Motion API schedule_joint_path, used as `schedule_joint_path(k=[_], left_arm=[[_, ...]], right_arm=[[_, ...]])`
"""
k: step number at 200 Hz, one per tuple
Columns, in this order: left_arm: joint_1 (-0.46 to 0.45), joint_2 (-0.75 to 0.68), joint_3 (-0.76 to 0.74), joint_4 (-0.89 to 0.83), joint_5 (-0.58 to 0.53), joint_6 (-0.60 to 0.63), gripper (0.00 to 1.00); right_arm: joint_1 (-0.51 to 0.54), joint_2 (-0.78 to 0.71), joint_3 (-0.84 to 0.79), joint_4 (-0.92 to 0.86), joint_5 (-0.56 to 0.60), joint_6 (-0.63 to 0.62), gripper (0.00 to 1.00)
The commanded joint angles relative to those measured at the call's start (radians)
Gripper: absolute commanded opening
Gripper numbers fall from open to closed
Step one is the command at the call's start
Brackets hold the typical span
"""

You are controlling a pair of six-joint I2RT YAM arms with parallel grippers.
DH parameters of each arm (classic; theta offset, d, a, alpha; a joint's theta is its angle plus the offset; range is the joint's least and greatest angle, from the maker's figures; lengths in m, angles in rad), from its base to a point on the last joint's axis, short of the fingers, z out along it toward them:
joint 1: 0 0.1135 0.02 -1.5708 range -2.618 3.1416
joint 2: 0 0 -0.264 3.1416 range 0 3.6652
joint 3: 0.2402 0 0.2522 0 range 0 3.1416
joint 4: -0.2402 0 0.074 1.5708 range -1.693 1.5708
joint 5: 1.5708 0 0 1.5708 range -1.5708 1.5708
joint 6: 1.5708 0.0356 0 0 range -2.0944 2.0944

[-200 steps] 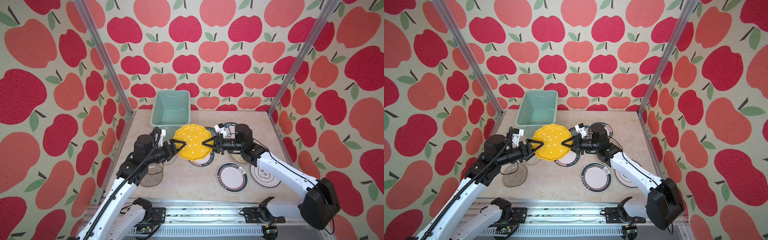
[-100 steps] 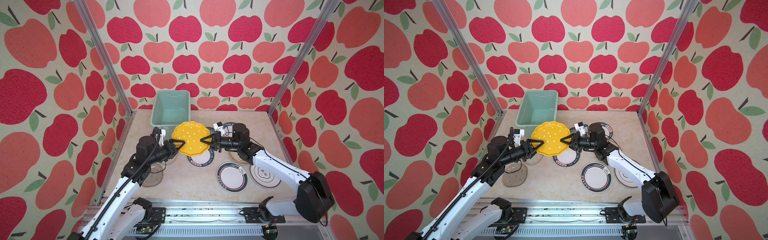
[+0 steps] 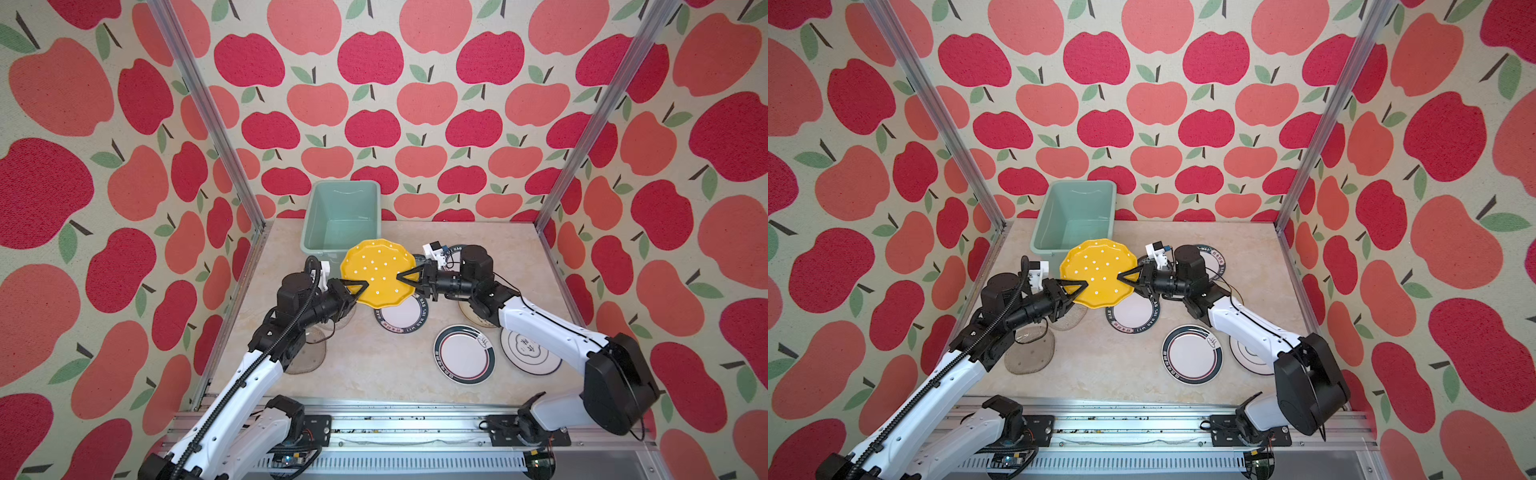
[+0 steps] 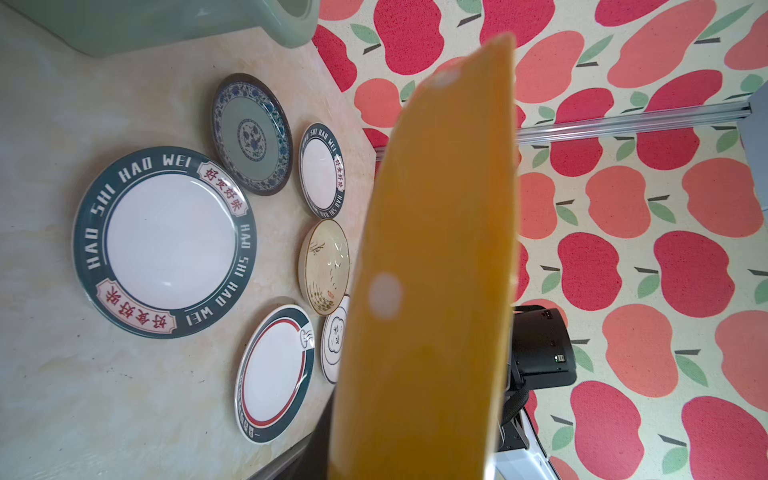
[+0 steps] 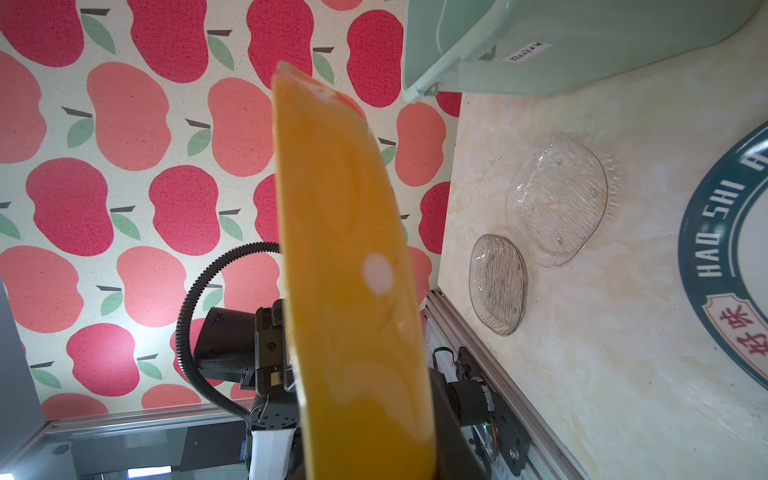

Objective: Place the plates into the plastic bin on the countertop
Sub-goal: 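Open the right gripper while the left gripper keeps holding the yellow plate, then carry the yellow plate over the bin with the left gripper while the right withdraws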

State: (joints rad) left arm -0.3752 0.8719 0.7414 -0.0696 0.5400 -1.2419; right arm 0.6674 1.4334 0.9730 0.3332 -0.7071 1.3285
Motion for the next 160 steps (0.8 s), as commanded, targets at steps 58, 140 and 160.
schedule_joint_path(k=[58,140,160], left_arm=[[-0.007,0.042,0.077,0.107,-0.14,-0.001,0.0],[0.01,0.413,0.397,0.275,-0.342,-0.069,0.0],[0.025,0.533,0.497,0.329,-0.424,-0.11,0.0]], right_arm=[[-0.083,-0.071,0.101,-0.154,0.027,-0.116,0.61],[-0.265,-0.338,0.052,-0.591,0.139,-0.352,0.68],[-0.267,-0.365,0.011,-0.604,0.137,-0.346,0.67]])
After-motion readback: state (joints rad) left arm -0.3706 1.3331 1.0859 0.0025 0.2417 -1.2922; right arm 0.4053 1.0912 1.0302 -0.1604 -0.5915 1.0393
